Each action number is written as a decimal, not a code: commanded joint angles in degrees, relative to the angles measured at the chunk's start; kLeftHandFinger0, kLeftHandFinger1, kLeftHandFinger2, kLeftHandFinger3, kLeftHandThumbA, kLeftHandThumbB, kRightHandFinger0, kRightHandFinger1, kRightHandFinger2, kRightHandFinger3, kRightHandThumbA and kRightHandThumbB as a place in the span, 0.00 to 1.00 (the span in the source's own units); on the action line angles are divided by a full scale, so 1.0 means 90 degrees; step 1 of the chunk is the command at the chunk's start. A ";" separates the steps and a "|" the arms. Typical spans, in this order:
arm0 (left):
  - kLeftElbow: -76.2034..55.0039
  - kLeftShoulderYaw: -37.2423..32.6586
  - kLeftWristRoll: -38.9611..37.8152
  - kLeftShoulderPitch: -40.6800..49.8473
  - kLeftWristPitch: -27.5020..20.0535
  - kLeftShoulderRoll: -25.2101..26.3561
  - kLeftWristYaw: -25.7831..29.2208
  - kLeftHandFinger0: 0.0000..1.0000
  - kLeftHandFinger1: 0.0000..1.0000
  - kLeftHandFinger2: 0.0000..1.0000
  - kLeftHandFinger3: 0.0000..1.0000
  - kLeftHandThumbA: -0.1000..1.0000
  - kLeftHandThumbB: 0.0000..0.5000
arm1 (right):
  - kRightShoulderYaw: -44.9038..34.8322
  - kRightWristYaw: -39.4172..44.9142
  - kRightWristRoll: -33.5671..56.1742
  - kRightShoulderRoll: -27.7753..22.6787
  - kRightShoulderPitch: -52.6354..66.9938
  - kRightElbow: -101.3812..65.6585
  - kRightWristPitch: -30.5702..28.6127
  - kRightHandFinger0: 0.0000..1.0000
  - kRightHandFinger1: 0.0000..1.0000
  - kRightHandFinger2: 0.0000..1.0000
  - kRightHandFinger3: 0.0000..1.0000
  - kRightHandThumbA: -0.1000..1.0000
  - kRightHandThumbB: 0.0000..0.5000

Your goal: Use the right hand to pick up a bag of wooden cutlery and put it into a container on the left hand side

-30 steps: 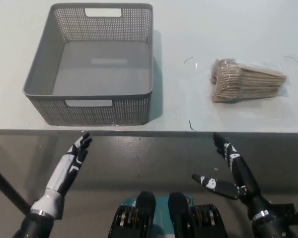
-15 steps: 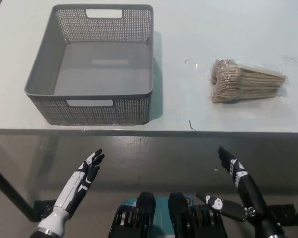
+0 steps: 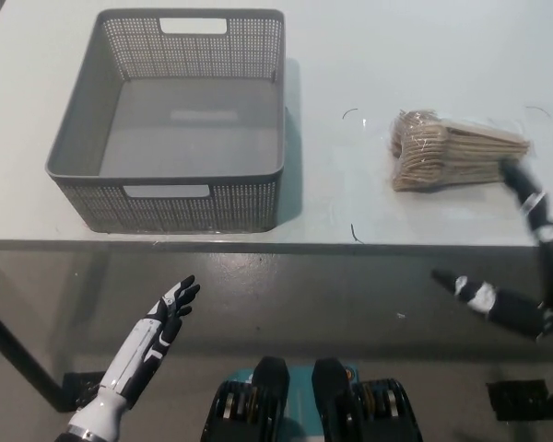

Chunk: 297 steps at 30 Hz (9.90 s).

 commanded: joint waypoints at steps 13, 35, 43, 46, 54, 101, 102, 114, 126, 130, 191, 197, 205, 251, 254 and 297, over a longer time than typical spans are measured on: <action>-0.0137 0.0038 -0.0191 -0.0072 -0.0110 0.0104 -0.0188 1.00 1.00 1.00 1.00 1.00 0.54 | 0.0691 0.1816 -0.1390 -0.2460 -0.3594 0.1124 0.2423 1.00 1.00 1.00 1.00 0.72 0.97; -0.0018 0.0054 -0.0367 0.0101 -0.0110 0.0002 -0.0339 1.00 1.00 1.00 1.00 1.00 0.62 | 0.3431 0.4125 -0.1934 -0.2597 -0.6519 0.5184 0.2150 1.00 1.00 1.00 1.00 0.68 1.00; 0.0054 0.0059 -0.0416 0.0134 -0.0136 -0.0004 -0.0366 1.00 1.00 1.00 1.00 1.00 0.63 | 0.3831 0.4674 -0.1953 -0.2404 -0.6548 0.5664 0.2087 1.00 1.00 1.00 1.00 0.64 1.00; 0.0072 0.0052 -0.0402 0.0135 -0.0156 -0.0005 -0.0364 1.00 1.00 1.00 1.00 1.00 0.63 | 0.3905 0.4658 -0.2001 -0.2333 -0.6540 0.5845 0.1979 1.00 1.00 1.00 1.00 0.63 1.00; 0.0251 0.0062 -0.0406 0.0175 -0.0259 -0.0045 -0.0330 1.00 1.00 1.00 1.00 1.00 0.65 | 0.4117 0.4843 -0.2097 -0.2130 -0.6509 0.6121 0.1769 1.00 1.00 1.00 1.00 0.65 1.00; 0.0487 0.0029 -0.0596 0.0290 -0.0438 -0.0018 -0.0613 1.00 1.00 1.00 1.00 1.00 0.72 | 0.4544 0.4903 -0.2959 -0.2491 -0.6375 0.7000 0.1234 1.00 1.00 1.00 1.00 0.64 1.00; 0.0489 0.0029 -0.0593 0.0286 -0.0440 -0.0015 -0.0615 1.00 1.00 1.00 1.00 1.00 0.72 | 0.4534 0.4907 -0.2953 -0.2487 -0.6382 0.7026 0.1240 1.00 1.00 1.00 1.00 0.64 1.00; 0.0503 0.0022 -0.0648 0.0225 -0.0429 -0.0002 -0.0721 1.00 1.00 1.00 1.00 1.00 0.72 | 0.4437 0.4856 -0.2881 -0.2234 -0.6253 0.7383 0.1304 1.00 1.00 1.00 1.00 0.64 1.00; 0.0521 0.0032 -0.0709 0.0256 -0.0473 0.0003 -0.0820 1.00 1.00 1.00 1.00 1.00 0.72 | 0.4453 0.4566 -0.2889 -0.1786 -0.6325 0.8081 0.0958 1.00 1.00 1.00 1.00 0.66 1.00; 0.0496 0.0005 -0.0698 0.0284 -0.0433 0.0003 -0.0851 1.00 1.00 1.00 1.00 1.00 0.72 | 0.4380 0.4211 -0.2885 -0.1640 -0.6325 0.8327 0.0971 1.00 1.00 1.00 1.00 0.68 1.00; 0.0660 -0.0172 -0.0453 0.0117 -0.0579 0.0090 -0.1014 1.00 1.00 1.00 1.00 1.00 0.73 | 0.1010 -0.0831 -0.0941 -0.0281 -0.6836 0.9967 -0.1303 0.00 0.47 0.87 0.89 0.00 0.23; 0.0681 -0.0181 -0.0431 0.0136 -0.0580 0.0098 -0.1013 1.00 1.00 1.00 1.00 1.00 0.71 | 0.0267 -0.0686 -0.0536 -0.0195 -0.7202 0.9631 -0.0902 0.00 0.47 0.84 0.85 0.00 0.22; 0.0655 -0.0209 -0.0381 0.0254 -0.0580 0.0099 -0.0990 1.00 1.00 1.00 1.00 1.00 0.70 | 0.0153 -0.0500 -0.0372 0.0105 -0.7442 0.9271 -0.1059 0.00 0.40 0.76 0.78 0.00 0.26; 0.0620 -0.0519 -0.0202 0.0165 -0.0579 0.0143 -0.1090 1.00 1.00 1.00 1.00 1.00 0.69 | 0.2311 -0.0330 -0.1334 0.1429 -0.7893 0.9686 -0.0622 1.00 1.00 1.00 1.00 0.98 0.95; 0.0656 -0.0488 -0.0214 0.0162 -0.0572 0.0125 -0.1061 1.00 1.00 1.00 1.00 1.00 0.73 | 0.2107 -0.0286 -0.1093 0.1324 -0.7826 0.9496 -0.0746 1.00 1.00 1.00 1.00 0.98 0.92; 0.0363 0.0336 -0.0370 0.0153 -0.0579 -0.0174 -0.0583 1.00 1.00 1.00 1.00 1.00 0.73 | 0.0595 0.0047 0.1806 0.1339 0.1553 0.2187 -0.1736 1.00 1.00 1.00 1.00 1.00 0.42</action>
